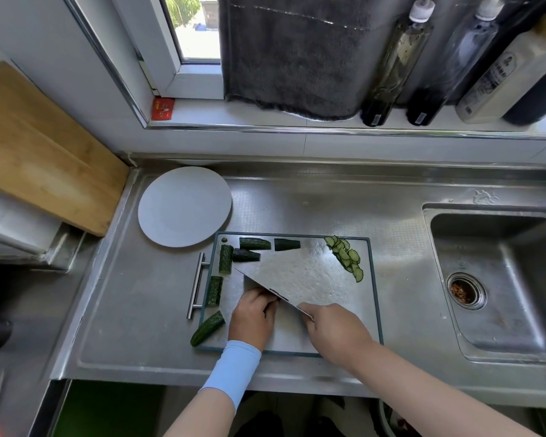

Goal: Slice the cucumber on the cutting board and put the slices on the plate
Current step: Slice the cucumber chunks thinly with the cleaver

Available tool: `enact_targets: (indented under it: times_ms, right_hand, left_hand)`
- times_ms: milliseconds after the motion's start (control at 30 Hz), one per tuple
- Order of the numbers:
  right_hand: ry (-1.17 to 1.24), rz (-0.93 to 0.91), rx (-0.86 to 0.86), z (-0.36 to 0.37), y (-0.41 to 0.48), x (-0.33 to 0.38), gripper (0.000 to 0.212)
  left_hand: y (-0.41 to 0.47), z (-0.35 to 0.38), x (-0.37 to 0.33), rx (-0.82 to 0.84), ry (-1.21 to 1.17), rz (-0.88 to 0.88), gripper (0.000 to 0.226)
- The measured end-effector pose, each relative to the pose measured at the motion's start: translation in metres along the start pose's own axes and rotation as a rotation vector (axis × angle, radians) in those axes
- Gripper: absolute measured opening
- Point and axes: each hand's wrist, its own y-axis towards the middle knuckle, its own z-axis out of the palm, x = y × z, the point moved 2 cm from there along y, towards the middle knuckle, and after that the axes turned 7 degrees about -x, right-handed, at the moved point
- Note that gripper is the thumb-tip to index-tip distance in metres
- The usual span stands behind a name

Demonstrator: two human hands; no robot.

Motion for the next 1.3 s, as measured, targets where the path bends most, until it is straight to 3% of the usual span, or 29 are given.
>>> enact_targets:
  times_ms: [267,767,1300]
  right_hand:
    - [-0.005,-0.015,0.012,-0.001,0.014,0.012,0.034]
    - [-0.095,-0.012,-0.063,-0.009,-0.032,-0.013,0.024]
    - [0.013,0.030,0.027,0.000,-0.002,0.003,0.030]
  left_hand:
    - [-0.002,0.000,0.001,-0.014,0.005,-0.002,0.023]
    - [-0.002,0.002,0.004,0.020,-0.002,-0.029,0.023]
    - [-0.005,0.003,0.006,-0.012,-0.017,-0.015,0.022]
